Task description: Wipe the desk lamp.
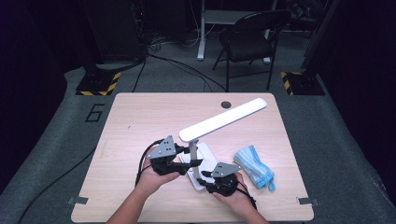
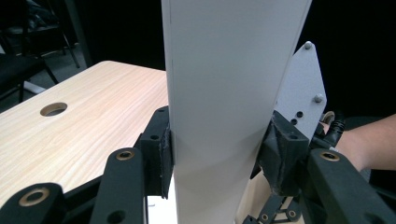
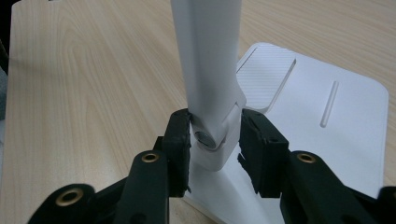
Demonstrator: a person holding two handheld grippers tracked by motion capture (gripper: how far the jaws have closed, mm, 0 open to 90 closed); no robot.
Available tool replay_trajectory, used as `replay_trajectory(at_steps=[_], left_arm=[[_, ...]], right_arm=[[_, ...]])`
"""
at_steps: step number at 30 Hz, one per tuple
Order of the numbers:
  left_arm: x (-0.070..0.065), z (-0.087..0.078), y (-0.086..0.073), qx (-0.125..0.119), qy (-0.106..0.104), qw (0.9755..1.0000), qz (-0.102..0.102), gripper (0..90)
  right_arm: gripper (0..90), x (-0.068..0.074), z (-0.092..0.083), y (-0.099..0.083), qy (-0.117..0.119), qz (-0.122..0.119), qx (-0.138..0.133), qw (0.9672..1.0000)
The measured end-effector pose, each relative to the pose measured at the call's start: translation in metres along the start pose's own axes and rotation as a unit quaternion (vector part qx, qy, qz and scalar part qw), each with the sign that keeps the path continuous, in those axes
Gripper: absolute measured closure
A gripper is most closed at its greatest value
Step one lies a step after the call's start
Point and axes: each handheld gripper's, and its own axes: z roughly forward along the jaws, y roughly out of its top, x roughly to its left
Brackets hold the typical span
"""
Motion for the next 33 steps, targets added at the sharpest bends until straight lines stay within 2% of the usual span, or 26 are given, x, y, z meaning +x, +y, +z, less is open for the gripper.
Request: replay_trajectory(at_steps=[4, 13, 20, 22, 26, 28, 29, 31, 33], left_arm=[[0.0022, -0.003, -0.0004, 0.002, -0.013, 0.9999, -0.005, 49.8], [0.0025, -0.0055, -0.001, 0.002, -0.014, 0.9999, 0.0, 54.7], [0.0029, -0.0046, -0.001, 0.003, -0.016, 0.9999, -0.003, 54.9], [0.0024, -0.0043, -0.001, 0.001, -0.017, 0.9998, -0.003, 54.8], [0.0016, -0.0043, -0.0009, 0.001, -0.02, 0.9998, -0.003, 53.8], [0.0014, -0.0042, -0.0009, 0.002, -0.024, 0.9997, -0.002, 53.6], [0.0013, -0.0041, -0.0008, 0.002, -0.024, 0.9997, -0.001, 53.8], [0.0011, -0.0037, -0.0009, 0.001, -0.023, 0.9997, -0.001, 54.2], [0.0012, -0.0039, -0.001, 0.002, -0.025, 0.9997, -0.001, 55.2]], right_arm=[[66.3, 0.0002, 0.0, -0.0008, -0.001, 0.002, 0.0, 1.0], [71.6, -0.001, -0.0022, -0.0035, -0.001, 0.015, -0.001, 0.9999], [73.2, -0.0014, -0.0015, -0.0032, -0.003, 0.012, 0.001, 0.9999], [73.1, -0.0028, -0.0023, -0.0038, -0.004, -0.002, 0.004, 1.0], [72.7, -0.0033, -0.0016, -0.0042, -0.009, -0.007, -0.001, 0.9999], [72.3, -0.002, -0.0014, -0.0041, -0.013, 0.001, -0.002, 0.9999], [72.0, -0.0029, -0.0022, -0.0048, -0.014, -0.003, 0.003, 0.9999], [71.6, -0.0026, -0.0021, -0.0043, -0.023, 0.01, -0.001, 0.9997], [72.0, -0.0036, -0.0026, -0.0046, -0.021, 0.014, -0.004, 0.9997]])
